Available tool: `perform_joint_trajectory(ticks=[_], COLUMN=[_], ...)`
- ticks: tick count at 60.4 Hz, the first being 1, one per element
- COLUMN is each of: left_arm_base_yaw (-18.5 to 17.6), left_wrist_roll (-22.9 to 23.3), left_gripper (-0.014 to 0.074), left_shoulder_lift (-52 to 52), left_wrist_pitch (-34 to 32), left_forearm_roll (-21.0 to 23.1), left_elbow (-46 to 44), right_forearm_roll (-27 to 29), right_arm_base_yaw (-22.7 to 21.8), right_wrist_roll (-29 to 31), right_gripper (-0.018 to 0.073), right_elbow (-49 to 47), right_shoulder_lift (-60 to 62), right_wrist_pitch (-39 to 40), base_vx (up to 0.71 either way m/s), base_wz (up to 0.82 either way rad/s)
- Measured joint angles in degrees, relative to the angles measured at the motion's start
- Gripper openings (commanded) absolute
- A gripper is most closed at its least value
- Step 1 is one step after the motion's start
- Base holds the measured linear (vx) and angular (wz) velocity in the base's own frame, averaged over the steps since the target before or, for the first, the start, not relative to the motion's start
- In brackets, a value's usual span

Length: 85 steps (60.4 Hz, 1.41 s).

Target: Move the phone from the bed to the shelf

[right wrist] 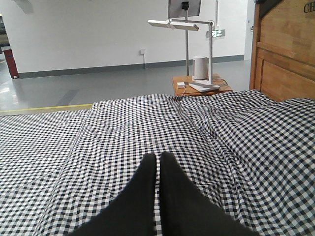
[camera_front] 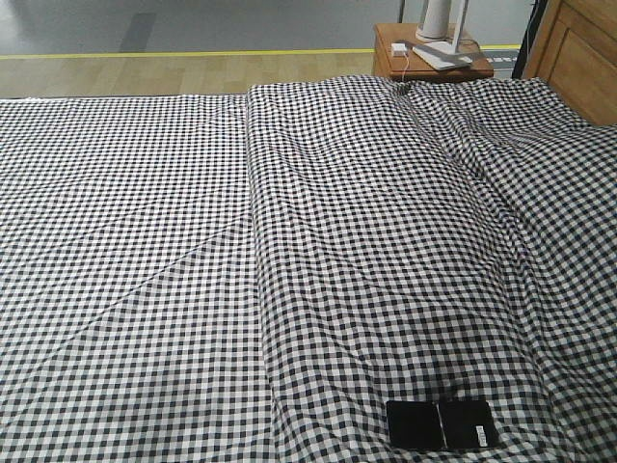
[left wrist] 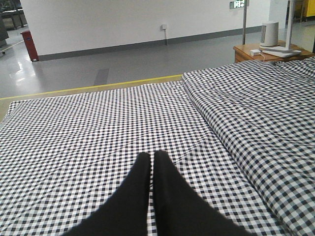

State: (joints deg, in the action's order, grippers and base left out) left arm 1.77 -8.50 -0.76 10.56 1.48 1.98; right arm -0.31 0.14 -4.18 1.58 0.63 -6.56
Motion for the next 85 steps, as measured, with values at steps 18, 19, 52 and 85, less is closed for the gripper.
perform_joint_trajectory(ticks=[18, 19, 52, 85], left_arm_base_yaw=[0.00, 0.00, 0.00, 0.00], left_wrist_roll=[0.00, 0.00, 0.00, 0.00], left_gripper=[0.0001, 0.0001, 0.0001, 0.0001], left_shoulder_lift=[0.00, 0.00, 0.00, 0.00], left_wrist_pitch=[0.00, 0.00, 0.00, 0.00], left_forearm_roll=[0.00, 0.00, 0.00, 0.00], left_elbow=[0.00, 0.00, 0.00, 0.00], right_forearm_roll=[0.00, 0.00, 0.00, 0.00], right_arm_base_yaw=[0.00, 0.00, 0.00, 0.00], right_wrist_roll=[0.00, 0.00, 0.00, 0.00], right_gripper=[-0.0005, -0.0005, -0.0005, -0.0005], right_elbow=[0.00, 0.00, 0.00, 0.00], right_shoulder_lift=[0.00, 0.00, 0.00, 0.00], right_wrist_pitch=[0.00, 0.00, 0.00, 0.00], base_vx=[0.00, 0.00, 0.00, 0.00], base_wz=[0.00, 0.00, 0.00, 0.00])
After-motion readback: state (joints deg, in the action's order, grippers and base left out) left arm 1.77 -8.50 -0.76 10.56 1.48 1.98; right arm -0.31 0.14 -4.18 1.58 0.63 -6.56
